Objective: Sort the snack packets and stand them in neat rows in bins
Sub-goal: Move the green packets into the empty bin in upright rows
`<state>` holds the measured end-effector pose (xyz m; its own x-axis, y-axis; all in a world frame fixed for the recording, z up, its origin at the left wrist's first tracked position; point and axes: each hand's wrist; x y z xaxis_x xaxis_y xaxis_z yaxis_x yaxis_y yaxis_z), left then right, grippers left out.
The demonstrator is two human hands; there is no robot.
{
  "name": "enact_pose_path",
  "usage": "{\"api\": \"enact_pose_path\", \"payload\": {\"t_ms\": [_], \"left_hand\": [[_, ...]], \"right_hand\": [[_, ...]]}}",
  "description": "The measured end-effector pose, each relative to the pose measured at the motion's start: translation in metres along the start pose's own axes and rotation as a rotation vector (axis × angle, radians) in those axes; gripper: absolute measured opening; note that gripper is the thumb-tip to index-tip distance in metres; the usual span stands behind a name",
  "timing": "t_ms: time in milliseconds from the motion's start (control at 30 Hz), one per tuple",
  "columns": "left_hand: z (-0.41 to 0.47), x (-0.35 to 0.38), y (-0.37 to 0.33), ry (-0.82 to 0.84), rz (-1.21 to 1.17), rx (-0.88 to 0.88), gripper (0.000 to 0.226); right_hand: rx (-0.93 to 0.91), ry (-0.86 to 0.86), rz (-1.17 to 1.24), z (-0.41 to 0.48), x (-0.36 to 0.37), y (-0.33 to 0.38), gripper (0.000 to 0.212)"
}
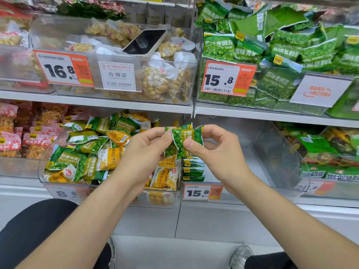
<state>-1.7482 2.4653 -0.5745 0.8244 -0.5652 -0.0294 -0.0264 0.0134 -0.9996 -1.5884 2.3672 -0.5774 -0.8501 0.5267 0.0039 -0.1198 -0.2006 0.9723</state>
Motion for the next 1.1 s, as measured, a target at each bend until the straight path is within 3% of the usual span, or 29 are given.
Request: {"api": "enact_pose_path", "payload": {"t_ms": [200,367,500,667,800,867,967,1033,1100], "left_hand": [[-0.004,0.001,-0.001,0.107,-0.107,-0.017,0.022],[-0.010,0.009,-0.006,0.144,-0.268,-0.024,0.028],[-0.014,0.010,-0.003,0.150,-0.001,0.086,0.032],[-0.010,0.013,0.000,0.181,0.064,0.080,0.036],[-0.008,0.021,0.006,0.124,0.236,0.150,0.034],[-0.004,0.024,0.012,0.051,0.424,0.248,0.032],[0.002,0.029,0.022,-0.066,0.773,0.389,0.033],[0.008,0.033,0.029,-0.081,0.872,0.406,0.037],[0.014,0.039,0.033,-0.064,0.937,0.370,0.046]], "right_hand": [[-0.027,0.015,-0.086,0.007,-0.010,0.002,0.054],[-0.121,0.115,-0.341,0.013,-0.019,-0.001,0.031],[-0.083,0.213,-0.321,0.014,-0.031,0.004,0.037],[0.027,0.251,-0.201,0.011,-0.046,0.014,0.031],[0.127,0.375,-0.212,0.007,-0.055,0.018,0.029],[0.145,0.331,-0.264,0.011,-0.062,0.014,0.028],[0.088,0.135,-0.630,0.031,-0.081,-0.001,0.025],[0.064,0.037,-0.960,0.045,-0.094,-0.018,0.031],[0.098,0.020,-1.119,0.060,-0.105,-0.039,0.040]]}}
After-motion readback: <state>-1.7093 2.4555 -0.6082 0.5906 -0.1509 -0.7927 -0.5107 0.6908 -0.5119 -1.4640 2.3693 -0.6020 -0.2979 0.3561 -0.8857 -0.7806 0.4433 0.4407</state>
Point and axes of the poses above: each hand's wrist, its own z-axis towards the middle knuckle, its own x-axis out of the palm, y = z × x, and after that the axes turned 5 degrees about z, right-handed
